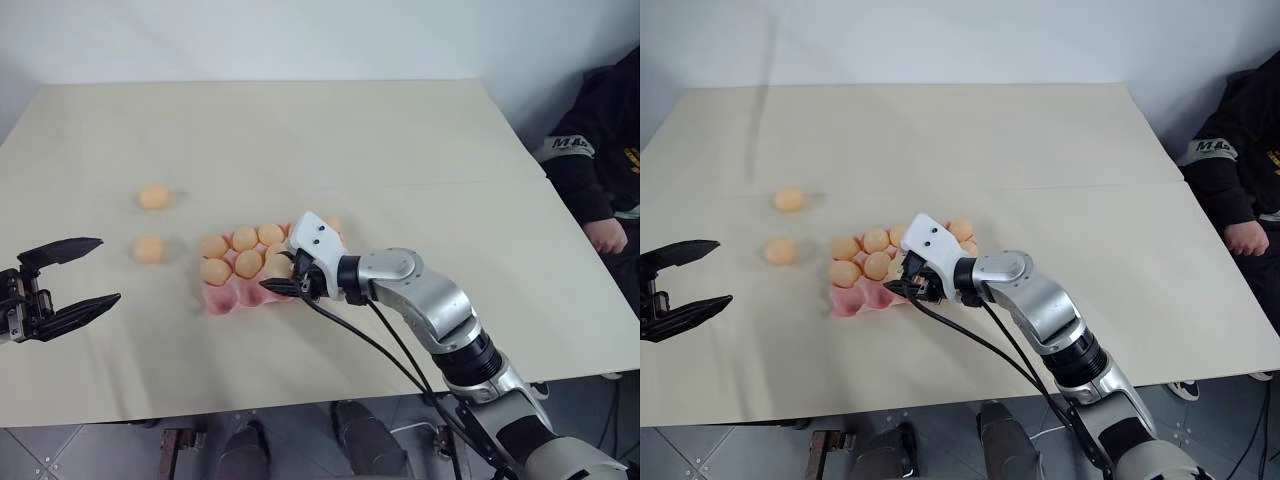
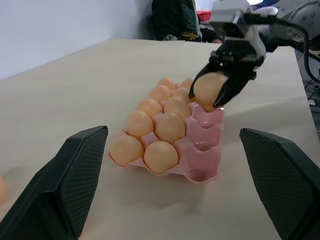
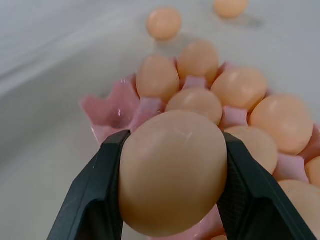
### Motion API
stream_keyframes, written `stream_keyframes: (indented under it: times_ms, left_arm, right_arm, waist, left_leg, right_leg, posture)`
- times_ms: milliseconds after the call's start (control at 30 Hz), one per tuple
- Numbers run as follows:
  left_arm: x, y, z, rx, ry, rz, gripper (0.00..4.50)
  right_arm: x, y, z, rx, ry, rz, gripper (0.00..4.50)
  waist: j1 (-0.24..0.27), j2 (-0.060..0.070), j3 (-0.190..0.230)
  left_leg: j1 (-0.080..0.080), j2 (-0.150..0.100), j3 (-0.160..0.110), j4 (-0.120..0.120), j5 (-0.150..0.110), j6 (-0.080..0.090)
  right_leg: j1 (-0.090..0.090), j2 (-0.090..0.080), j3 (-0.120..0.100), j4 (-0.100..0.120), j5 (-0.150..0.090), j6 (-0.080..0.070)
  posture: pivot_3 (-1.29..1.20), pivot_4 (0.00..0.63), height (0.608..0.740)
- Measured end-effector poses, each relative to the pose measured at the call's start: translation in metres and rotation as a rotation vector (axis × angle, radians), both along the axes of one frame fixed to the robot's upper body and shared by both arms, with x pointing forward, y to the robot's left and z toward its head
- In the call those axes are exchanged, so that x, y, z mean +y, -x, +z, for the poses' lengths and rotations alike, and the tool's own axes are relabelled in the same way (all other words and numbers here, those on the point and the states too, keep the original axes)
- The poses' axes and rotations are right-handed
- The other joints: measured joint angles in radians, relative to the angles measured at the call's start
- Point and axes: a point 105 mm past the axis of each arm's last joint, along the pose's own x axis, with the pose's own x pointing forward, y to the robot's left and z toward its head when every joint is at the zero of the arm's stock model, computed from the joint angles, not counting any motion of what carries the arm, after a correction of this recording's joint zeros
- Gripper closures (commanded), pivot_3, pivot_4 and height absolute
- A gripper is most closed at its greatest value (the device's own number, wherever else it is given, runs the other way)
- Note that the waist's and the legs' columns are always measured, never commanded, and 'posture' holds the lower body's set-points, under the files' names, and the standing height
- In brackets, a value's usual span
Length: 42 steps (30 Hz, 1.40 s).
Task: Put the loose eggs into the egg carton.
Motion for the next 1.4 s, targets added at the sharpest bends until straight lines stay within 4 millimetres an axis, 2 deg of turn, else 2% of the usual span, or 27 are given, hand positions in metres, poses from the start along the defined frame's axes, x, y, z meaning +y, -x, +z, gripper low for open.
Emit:
stream_keyframes:
  times_ms: [133,367,400,533,733,933,1033,1167,1300,1400]
  left_arm:
    - [0.001,0.004,-0.004,0.01,-0.005,0.006,0.0]
    - [0.001,0.006,-0.006,0.013,-0.006,0.018,0.0]
    - [0.001,0.006,-0.006,0.012,-0.006,0.02,0.0]
    - [0.001,0.005,-0.006,0.005,-0.003,0.03,0.0]
    - [-0.001,0.003,-0.005,-0.022,0.006,0.042,0.0]
    - [0.0,-0.001,-0.005,-0.045,0.022,0.095,0.0]
    - [0.003,-0.003,-0.005,-0.072,0.031,0.153,0.0]
    - [0.013,0.002,-0.008,-0.098,0.048,0.261,0.0]
    - [0.028,0.019,-0.016,-0.101,0.059,0.386,0.0]
    - [0.038,0.031,-0.023,-0.089,0.072,0.468,0.0]
  right_arm:
    - [0.0,-0.004,-0.006,-0.005,0.021,-0.006,2.53]
    - [0.002,-0.001,-0.01,-0.012,0.04,0.025,0.24]
    - [0.002,-0.001,-0.01,-0.011,0.041,0.029,0.05]
    - [-0.002,-0.001,-0.008,-0.013,0.044,0.04,0.05]
    - [-0.014,0.001,0.016,-0.047,-0.004,0.073,0.05]
    - [-0.063,-0.001,0.055,-0.088,-0.107,0.113,0.05]
    - [-0.098,-0.001,0.067,-0.11,-0.167,0.123,0.05]
    - [-0.152,-0.009,0.066,-0.094,-0.231,0.055,0.05]
    - [-0.198,-0.007,0.05,-0.068,-0.21,0.004,0.05]
    - [-0.22,-0.006,0.048,-0.059,-0.204,-0.021,0.05]
  waist:
    - [0.0,0.0,0.0]
    - [0.002,0.0,0.0]
    - [0.002,0.0,0.0]
    - [0.002,0.0,0.0]
    - [0.003,0.0,0.0]
    - [0.011,0.0,0.0]
    - [0.016,0.0,0.0]
    - [0.021,0.0,0.0]
    - [0.027,0.0,0.001]
    - [0.029,0.0,0.001]
  left_leg:
    - [0.0,0.001,-0.001,-0.001,0.0,0.0]
    - [0.0,0.001,-0.001,0.0,0.0,0.0]
    - [0.0,0.001,-0.001,0.0,0.0,0.0]
    - [0.0,0.001,-0.001,0.0,0.0,0.0]
    - [0.0,0.001,-0.001,-0.001,0.0,0.0]
    - [0.0,0.001,-0.001,-0.001,0.0,0.0]
    - [0.0,0.001,-0.001,-0.001,-0.001,0.0]
    - [0.001,0.001,0.0,0.0,-0.001,0.001]
    - [0.001,0.001,0.001,0.0,-0.002,0.001]
    - [0.002,0.001,0.001,0.001,-0.002,0.001]
  right_leg:
    - [0.0,0.001,-0.001,0.001,0.0,0.001]
    - [0.0,0.001,-0.001,0.0,0.0,-0.001]
    - [0.0,0.001,-0.001,0.0,-0.001,-0.001]
    - [0.0,0.001,-0.001,0.0,-0.001,-0.001]
    - [0.0,0.001,-0.001,0.0,0.0,0.0]
    - [0.001,0.001,-0.001,-0.001,0.0,0.001]
    - [0.001,0.001,-0.001,-0.002,0.0,0.001]
    - [0.001,0.001,-0.001,-0.002,0.0,0.002]
    - [0.002,0.001,0.0,-0.002,-0.001,0.002]
    - [0.002,0.001,0.001,-0.002,-0.002,-0.001]
  posture:
    - [0.0,0.15,0.74]
    - [0.0,0.15,0.74]
    - [0.0,0.15,0.74]
    - [0.0,0.15,0.74]
    - [0.0,0.15,0.74]
    - [0.0,0.15,0.74]
    - [0.0,0.15,0.74]
    - [0.0,0.15,0.74]
    - [0.0,0.15,0.74]
    - [0.0,0.15,0.74]
